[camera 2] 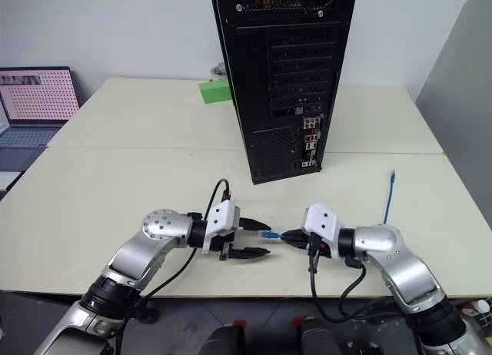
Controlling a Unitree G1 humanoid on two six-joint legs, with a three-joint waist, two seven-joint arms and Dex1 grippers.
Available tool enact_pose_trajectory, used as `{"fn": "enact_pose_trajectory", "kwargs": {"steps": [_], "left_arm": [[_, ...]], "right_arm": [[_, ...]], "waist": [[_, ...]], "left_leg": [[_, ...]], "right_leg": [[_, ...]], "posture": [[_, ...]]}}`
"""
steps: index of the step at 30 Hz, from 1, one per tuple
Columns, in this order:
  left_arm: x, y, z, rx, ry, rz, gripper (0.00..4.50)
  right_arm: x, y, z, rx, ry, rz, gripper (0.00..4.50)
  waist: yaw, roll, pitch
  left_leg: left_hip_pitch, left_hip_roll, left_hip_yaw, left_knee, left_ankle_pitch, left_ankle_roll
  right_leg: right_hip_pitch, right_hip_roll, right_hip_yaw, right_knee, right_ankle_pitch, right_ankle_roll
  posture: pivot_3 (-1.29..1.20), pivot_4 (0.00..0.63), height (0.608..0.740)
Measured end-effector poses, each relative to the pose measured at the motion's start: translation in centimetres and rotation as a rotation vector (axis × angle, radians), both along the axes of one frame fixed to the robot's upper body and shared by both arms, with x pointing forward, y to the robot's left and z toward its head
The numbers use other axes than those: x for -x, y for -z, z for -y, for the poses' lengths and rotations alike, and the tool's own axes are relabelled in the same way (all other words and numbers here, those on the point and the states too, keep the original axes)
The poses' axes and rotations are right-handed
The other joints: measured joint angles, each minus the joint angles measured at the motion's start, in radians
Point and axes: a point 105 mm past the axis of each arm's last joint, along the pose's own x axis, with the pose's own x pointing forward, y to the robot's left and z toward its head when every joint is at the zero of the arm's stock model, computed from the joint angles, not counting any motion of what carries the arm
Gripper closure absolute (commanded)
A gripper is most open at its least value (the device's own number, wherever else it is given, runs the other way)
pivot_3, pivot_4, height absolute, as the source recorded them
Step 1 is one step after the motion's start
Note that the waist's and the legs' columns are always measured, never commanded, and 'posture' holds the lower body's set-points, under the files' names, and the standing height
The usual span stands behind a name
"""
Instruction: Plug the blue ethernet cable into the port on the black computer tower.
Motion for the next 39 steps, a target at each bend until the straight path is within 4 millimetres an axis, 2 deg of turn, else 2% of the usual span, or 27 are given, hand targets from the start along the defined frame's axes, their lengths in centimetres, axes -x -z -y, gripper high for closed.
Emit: {"fn": "enact_pose_trajectory", "kwargs": {"steps": [2,8,16,17,18,21,22,26,28,35,39], "left_arm": [[-0.1,-0.1,0.0,0.002,0.005,0.007,2.84],[-0.1,0.1,0.0,-0.002,0.011,0.005,4.15],[-0.1,0.0,0.0,-0.007,0.018,0.026,4.2],[-0.1,0.0,0.0,-0.007,0.021,0.033,4.2],[-0.1,0.0,0.0,-0.008,0.023,0.038,4.2],[0.0,0.1,0.0,-0.011,0.037,0.056,4.2],[0.1,0.1,0.0,-0.014,0.043,0.069,4.2],[0.0,0.6,0.0,-0.033,0.064,0.174,4.2],[0.0,0.6,0.1,-0.029,0.079,0.251,4.2],[0.2,0.1,0.9,0.032,0.135,0.583,4.2],[0.3,-0.3,1.1,0.069,0.173,0.811,4.2]], "right_arm": [[0.1,-0.1,-0.1,-0.001,-0.006,0.006,4.5],[0.2,-0.1,-0.1,0.005,-0.012,0.0,4.5],[0.1,-0.2,-0.1,0.009,-0.015,0.0,4.5],[0.1,-0.2,-0.1,0.011,-0.016,-0.002,4.01],[0.2,-0.1,-0.1,0.016,-0.022,-0.007,3.93],[0.3,-0.1,0.0,0.031,-0.044,-0.025,3.06],[0.4,-0.1,0.1,0.037,-0.049,-0.033,2.92],[0.8,-0.9,1.4,0.038,-0.041,-0.07,1.8],[0.9,-1.3,2.0,0.001,-0.012,-0.098,1.39],[1.1,-2.4,2.0,-0.178,0.076,-0.23,1.33],[1.4,-2.6,0.9,-0.268,0.084,-0.306,1.33]], "waist": [[0.0,0.0,0.0],[0.0,0.0,0.0],[0.0,0.0,0.0],[0.0,0.0,0.0],[0.0,0.0,0.0],[0.0,0.0,0.0],[0.0,0.0,0.0],[0.003,0.0,0.0],[0.006,0.0,0.0],[0.012,0.0,0.0],[0.016,0.0,0.0]], "left_leg": [[0.0,0.0,0.0,0.0,0.0,0.0],[0.0,0.0,0.0,0.0,0.0,0.0],[0.0,0.0,0.0,0.0,0.0,0.0],[0.0,0.0,0.0,0.0,0.0,0.0],[0.0,0.0,0.0,0.0,0.0,0.0],[0.0,0.0,0.0,0.0,0.0,0.0],[0.0,0.0,0.0,0.0,0.0,0.0],[0.0,0.0,0.0,0.0,0.0,0.0],[0.0,0.0,0.0,0.0,0.0,0.0],[0.0,0.0,0.0,0.0,0.0,0.0],[0.0,0.0,0.0,0.0,0.0,0.0]], "right_leg": [[0.0,0.0,0.0,0.0,0.0,0.0],[0.0,0.0,0.0,0.0,0.0,0.0],[0.0,0.0,0.0,0.0,0.0,0.0],[0.0,0.0,0.0,0.0,0.0,0.0],[0.0,0.0,0.0,0.0,0.0,0.0],[0.0,0.0,0.0,0.0,0.0,0.0],[0.0,0.0,0.0,0.0,0.0,0.0],[0.0,0.0,0.0,0.0,0.0,0.0],[0.0,0.0,0.0,0.0,0.0,0.0],[0.0,0.0,0.0,0.0,0.001,0.001],[0.0,0.0,0.0,0.0,0.001,0.001]], "posture": [[0.0,0.15,0.74],[0.0,0.15,0.74],[0.0,0.15,0.74],[0.0,0.15,0.74],[0.0,0.15,0.74],[0.0,0.15,0.74],[0.0,0.15,0.74],[0.0,0.15,0.74],[0.0,0.15,0.74],[0.0,0.15,0.74],[0.0,0.15,0.74]]}}
